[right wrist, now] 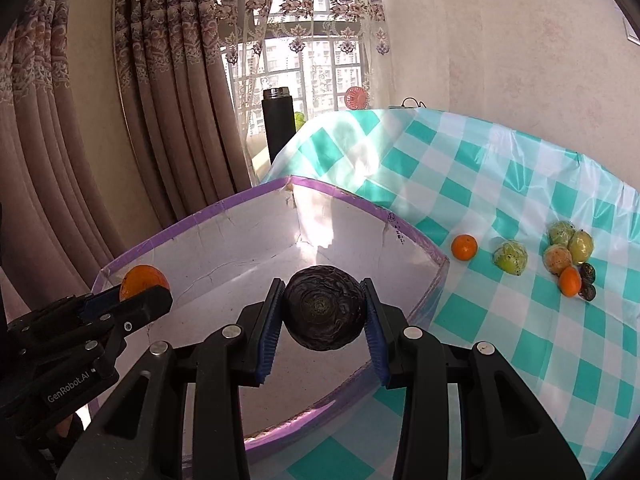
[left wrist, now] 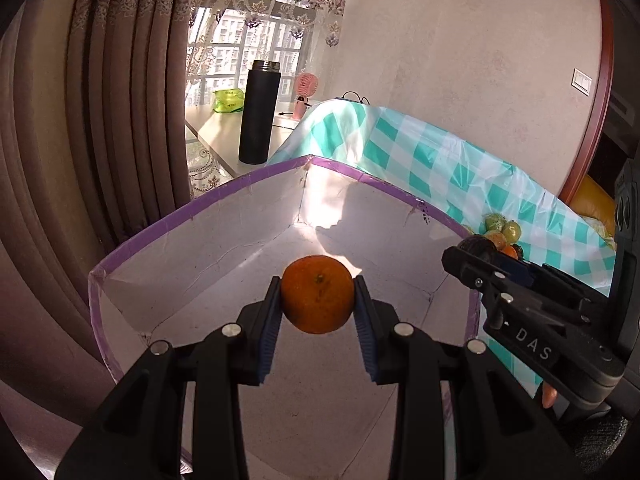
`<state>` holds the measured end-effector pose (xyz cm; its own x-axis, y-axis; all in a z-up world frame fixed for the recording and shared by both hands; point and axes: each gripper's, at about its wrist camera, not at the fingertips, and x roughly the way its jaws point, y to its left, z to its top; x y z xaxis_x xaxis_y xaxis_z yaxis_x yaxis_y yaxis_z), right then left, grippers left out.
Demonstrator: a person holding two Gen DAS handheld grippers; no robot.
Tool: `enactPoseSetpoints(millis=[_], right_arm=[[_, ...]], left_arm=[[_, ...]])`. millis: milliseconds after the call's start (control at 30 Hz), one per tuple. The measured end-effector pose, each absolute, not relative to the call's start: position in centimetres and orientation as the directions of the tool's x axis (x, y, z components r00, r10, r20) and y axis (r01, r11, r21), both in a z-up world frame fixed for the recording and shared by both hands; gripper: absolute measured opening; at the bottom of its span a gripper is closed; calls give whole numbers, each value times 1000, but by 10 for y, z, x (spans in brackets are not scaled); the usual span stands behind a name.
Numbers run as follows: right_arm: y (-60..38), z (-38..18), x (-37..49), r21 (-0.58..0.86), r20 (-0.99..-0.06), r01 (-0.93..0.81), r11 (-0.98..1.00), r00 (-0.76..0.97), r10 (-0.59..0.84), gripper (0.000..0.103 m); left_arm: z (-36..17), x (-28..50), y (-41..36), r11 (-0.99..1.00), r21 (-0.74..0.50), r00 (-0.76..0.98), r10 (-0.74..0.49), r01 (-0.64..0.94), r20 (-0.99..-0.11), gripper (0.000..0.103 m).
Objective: Organize fruits
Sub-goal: 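Carry the orange and brown fruit with both tools over the cardboard box, then open both tools to drop the orange and brown fruit into the box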
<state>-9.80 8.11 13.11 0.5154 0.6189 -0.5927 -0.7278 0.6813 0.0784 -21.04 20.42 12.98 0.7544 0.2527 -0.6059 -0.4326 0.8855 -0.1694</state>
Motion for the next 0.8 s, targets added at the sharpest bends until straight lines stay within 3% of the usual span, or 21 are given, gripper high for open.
enactPoseSetpoints(millis=[267, 367, 533, 700, 800], right_arm=[[151, 90, -101, -114, -805, -796, 595, 425, 415, 38], [163, 73, -102, -145, -855, -814, 562, 389, 343, 38], [167, 64, -106, -194, -869, -822, 535, 397, 294, 39], [164, 64, -100, -203, -870, -810, 551, 407, 278, 49], [164, 63, -102, -216, -865, -808, 548, 419, 276, 49]], left_arm=[[96, -194, 224, 900, -3, 566, 271, -435, -779, 36], [82, -187, 231, 903, 5, 512, 248, -429, -823, 36], [75, -182, 235, 901, 16, 485, 248, -434, -839, 40], [76, -179, 234, 901, 22, 477, 250, -433, -843, 47], [76, -179, 233, 898, 45, 459, 266, -438, -848, 51]])
